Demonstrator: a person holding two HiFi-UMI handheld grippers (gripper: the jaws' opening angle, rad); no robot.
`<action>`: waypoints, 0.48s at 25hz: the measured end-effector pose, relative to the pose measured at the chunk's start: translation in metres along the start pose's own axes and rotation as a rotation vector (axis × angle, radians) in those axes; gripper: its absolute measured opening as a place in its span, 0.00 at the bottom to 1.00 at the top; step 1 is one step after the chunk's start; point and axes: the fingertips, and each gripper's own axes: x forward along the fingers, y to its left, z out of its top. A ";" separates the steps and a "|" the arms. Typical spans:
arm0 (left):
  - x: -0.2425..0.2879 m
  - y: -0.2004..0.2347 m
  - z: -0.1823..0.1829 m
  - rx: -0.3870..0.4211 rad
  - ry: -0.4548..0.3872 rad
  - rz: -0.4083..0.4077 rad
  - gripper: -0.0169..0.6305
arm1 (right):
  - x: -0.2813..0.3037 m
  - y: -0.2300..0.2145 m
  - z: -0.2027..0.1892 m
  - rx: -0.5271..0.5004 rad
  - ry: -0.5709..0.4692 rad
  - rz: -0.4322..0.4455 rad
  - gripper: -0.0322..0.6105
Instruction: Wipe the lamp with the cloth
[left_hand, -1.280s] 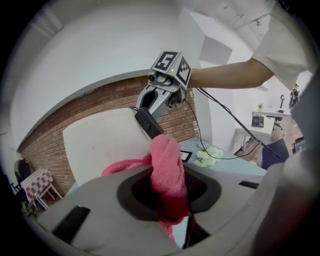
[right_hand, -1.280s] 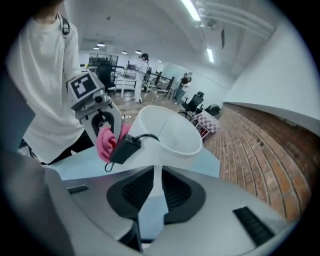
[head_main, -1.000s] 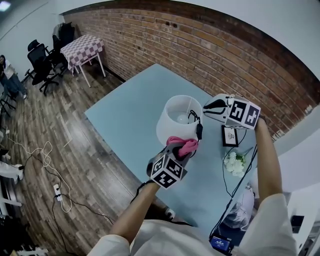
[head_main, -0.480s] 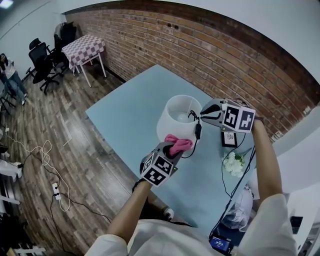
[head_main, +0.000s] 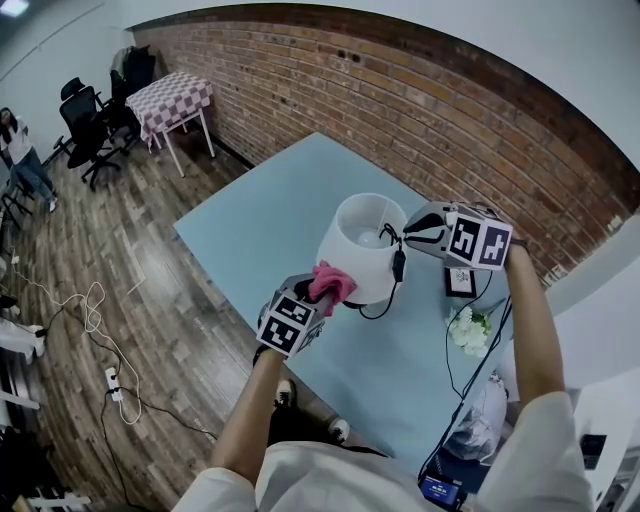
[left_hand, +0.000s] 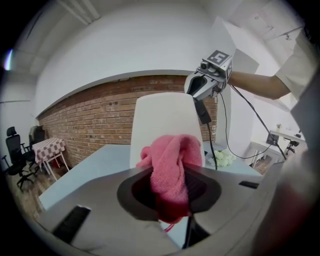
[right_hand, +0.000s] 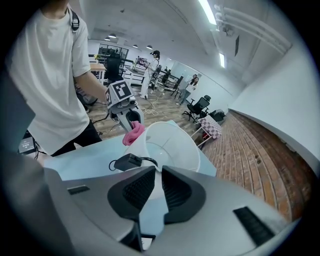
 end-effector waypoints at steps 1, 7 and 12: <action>0.001 0.003 -0.001 -0.007 0.000 0.002 0.20 | 0.000 0.001 0.001 0.002 -0.003 0.001 0.15; 0.001 0.025 -0.006 -0.034 0.000 0.029 0.19 | 0.002 0.003 0.005 -0.008 0.008 0.006 0.16; 0.006 0.043 -0.013 -0.060 0.013 0.040 0.20 | 0.002 0.004 0.005 0.004 0.011 0.006 0.16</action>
